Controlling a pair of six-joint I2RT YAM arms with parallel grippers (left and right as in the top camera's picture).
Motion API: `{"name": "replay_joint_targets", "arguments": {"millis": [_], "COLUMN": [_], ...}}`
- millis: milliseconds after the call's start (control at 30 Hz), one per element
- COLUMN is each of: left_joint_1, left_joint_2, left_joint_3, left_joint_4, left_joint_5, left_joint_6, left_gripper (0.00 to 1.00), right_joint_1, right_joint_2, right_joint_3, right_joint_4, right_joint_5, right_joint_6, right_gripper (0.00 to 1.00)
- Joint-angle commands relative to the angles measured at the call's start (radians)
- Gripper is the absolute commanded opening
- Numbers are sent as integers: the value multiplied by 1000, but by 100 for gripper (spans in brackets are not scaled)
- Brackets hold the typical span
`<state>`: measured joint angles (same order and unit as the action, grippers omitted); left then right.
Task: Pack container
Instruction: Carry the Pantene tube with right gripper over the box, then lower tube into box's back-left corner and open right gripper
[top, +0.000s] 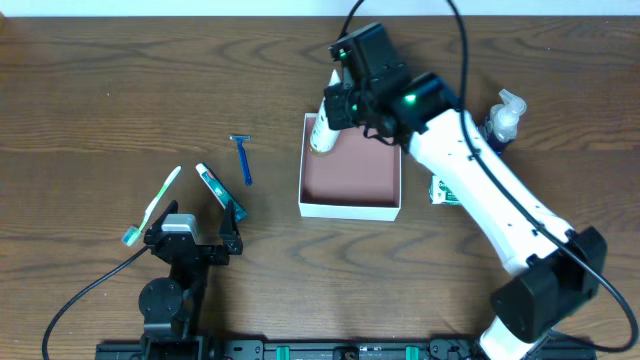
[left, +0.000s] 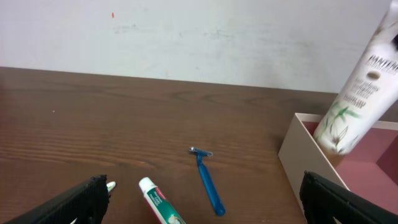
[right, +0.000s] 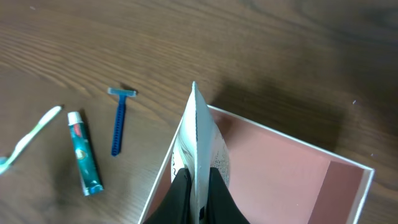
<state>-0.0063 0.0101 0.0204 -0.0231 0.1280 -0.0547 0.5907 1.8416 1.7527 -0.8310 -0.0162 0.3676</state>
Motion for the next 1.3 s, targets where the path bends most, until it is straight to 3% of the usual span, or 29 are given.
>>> {"name": "replay_joint_targets", "arguments": {"millis": [0,733,767,867,967,1267], "left_joint_1": [6,6,6,6,6,6], "left_joint_2": [-5,-5,-5,-5,-5,-5], "left_joint_3": [-16,-16,-16,-16,-16,-16], "left_joint_4": [-35,-36,-36,-36,-35,-36], "left_joint_5": [18,18,18,18,18,18], "left_joint_6": [-2,-2,-2,-2,-2,-2], "left_gripper": [98,98,98,98,98,98], "right_joint_1": [34,73,74,74,74,74], "right_joint_2": [20,165,166,165,165,165], "right_joint_3": [12,12,12,12,12,39], "right_joint_4": [18,89,91,95,100,121], "right_joint_5": [100,192,192,180,154,135], "right_joint_6": [42,111,111,110,111,111], "right_gripper": [1,3,10,53,72,74]}}
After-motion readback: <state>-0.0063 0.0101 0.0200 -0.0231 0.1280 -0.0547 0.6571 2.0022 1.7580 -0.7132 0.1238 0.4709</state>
